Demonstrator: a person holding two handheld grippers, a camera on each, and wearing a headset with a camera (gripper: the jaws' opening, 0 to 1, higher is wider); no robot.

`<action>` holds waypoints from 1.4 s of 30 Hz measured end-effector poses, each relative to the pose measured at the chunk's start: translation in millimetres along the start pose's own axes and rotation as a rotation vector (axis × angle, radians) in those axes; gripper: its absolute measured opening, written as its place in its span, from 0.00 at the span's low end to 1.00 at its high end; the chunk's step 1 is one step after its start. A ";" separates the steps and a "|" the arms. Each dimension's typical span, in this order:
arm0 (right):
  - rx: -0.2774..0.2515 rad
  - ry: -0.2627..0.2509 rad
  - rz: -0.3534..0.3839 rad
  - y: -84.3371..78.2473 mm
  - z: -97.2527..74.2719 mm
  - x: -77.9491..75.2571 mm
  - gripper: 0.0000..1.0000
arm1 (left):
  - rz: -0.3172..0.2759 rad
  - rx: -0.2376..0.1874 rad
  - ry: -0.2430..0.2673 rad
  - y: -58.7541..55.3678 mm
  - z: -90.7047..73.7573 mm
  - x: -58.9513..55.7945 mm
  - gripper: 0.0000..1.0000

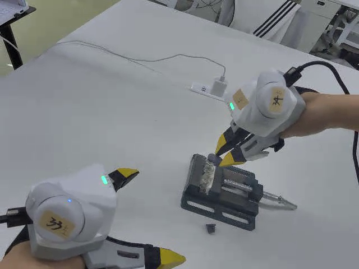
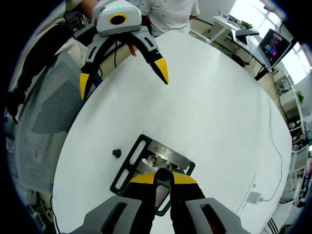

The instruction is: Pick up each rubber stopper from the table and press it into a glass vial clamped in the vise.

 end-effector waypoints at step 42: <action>0.090 0.050 0.083 0.7 23.8 -6.7 0.06 | -0.050 0.015 -0.027 -14.3 5.7 -5.5 0.92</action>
Point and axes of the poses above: the centre of the closed fingertips' face, and the gripper's own axes: z roughly forward along the fingers, x roughly to its left, y roughly out of its top, the point moved 8 cm from there along -z, roughly backward along the fingers, and after that the axes turned 6 degrees about -y, right-handed, at the moved point
